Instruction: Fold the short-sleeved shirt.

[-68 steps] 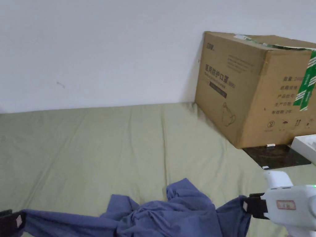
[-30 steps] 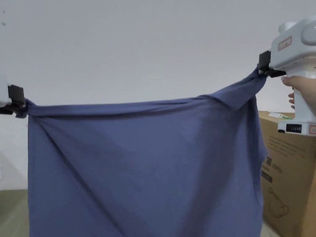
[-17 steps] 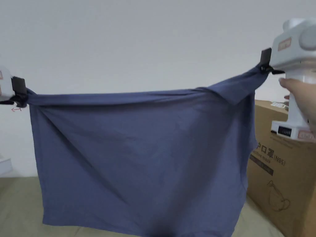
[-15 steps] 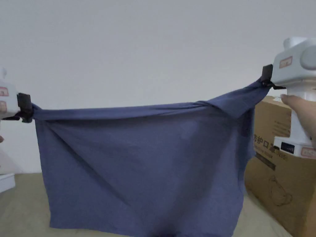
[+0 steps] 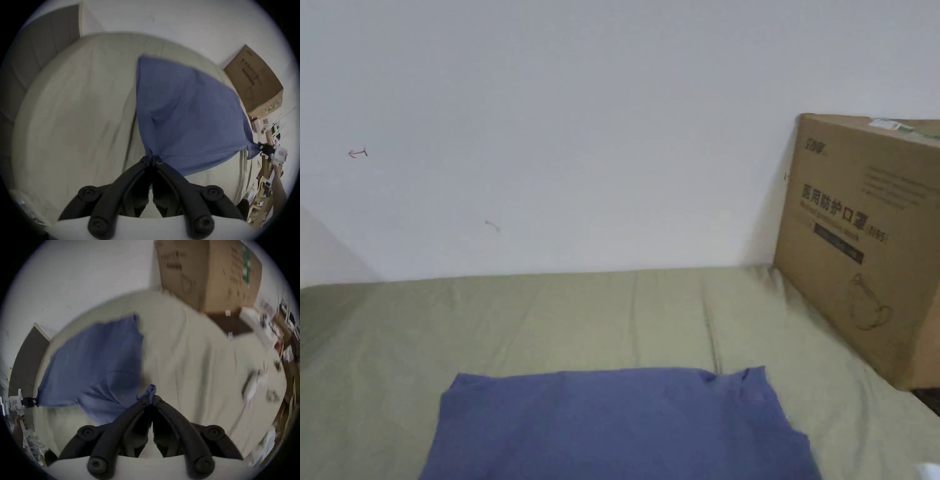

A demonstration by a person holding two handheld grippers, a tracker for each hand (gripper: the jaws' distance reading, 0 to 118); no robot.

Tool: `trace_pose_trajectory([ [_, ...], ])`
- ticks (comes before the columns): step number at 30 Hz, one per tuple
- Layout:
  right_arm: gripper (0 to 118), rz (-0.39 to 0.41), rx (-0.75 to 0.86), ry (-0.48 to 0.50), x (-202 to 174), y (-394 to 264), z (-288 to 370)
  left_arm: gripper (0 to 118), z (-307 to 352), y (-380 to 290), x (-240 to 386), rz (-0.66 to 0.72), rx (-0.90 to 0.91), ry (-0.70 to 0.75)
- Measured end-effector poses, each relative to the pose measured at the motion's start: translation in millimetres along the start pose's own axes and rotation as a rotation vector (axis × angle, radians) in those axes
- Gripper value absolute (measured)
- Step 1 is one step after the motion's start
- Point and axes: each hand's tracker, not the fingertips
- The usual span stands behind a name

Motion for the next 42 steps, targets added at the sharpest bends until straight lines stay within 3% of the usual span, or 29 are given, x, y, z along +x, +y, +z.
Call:
trace_pose_trajectory([
  [3,2,-0.011,-0.097,0.037,31,-54,5,1,10,-37,-14,-0.049,-0.047,0.006],
  [8,2,-0.033,-0.141,0.077,61,-108,37,1,45,-85,-30,-0.015,-0.098,-0.018],
  [17,2,-0.033,-0.163,0.086,68,-156,69,1,79,-150,-36,0.116,-0.156,-0.083],
  [19,12,-0.067,-0.141,0.086,68,-162,74,3,85,-157,-38,0.161,-0.118,-0.108],
  [20,28,-0.072,-0.135,0.081,67,-163,76,9,87,-160,-39,0.170,-0.107,-0.114],
  [21,52,-0.083,-0.127,0.062,65,-165,79,26,91,-162,-36,0.165,-0.101,-0.096],
  [22,85,-0.096,-0.116,0.055,65,-166,83,57,95,-165,-34,0.148,-0.072,-0.078],
  [23,97,-0.114,-0.089,0.053,64,-165,89,79,98,-166,-32,0.133,-0.048,-0.083],
  [24,98,-0.133,-0.053,0.051,61,-163,96,92,106,-170,-22,0.124,-0.029,-0.088],
  [27,98,-0.144,0.036,0.063,44,-153,119,97,129,-164,-4,0.117,0.051,-0.131],
  [31,98,-0.026,0.200,0.045,-1,-135,155,97,181,-156,40,0.046,0.376,-0.139],
  [36,95,0.125,0.399,0.045,-75,-117,187,95,216,-146,88,-0.065,0.592,-0.086],
  [37,83,0.143,0.443,0.064,-90,-115,192,87,218,-144,98,-0.085,0.604,-0.081],
  [39,50,0.174,0.517,0.136,-111,-111,197,57,216,-141,115,-0.123,0.581,-0.091],
  [40,41,0.185,0.547,0.149,-121,-109,198,47,210,-137,116,-0.146,0.577,-0.073],
  [41,41,0.186,0.567,0.146,-129,-107,197,47,206,-136,122,-0.169,0.571,-0.055],
  [42,12,0.176,0.570,0.140,-136,-106,195,20,199,-135,127,-0.199,0.556,-0.037],
])
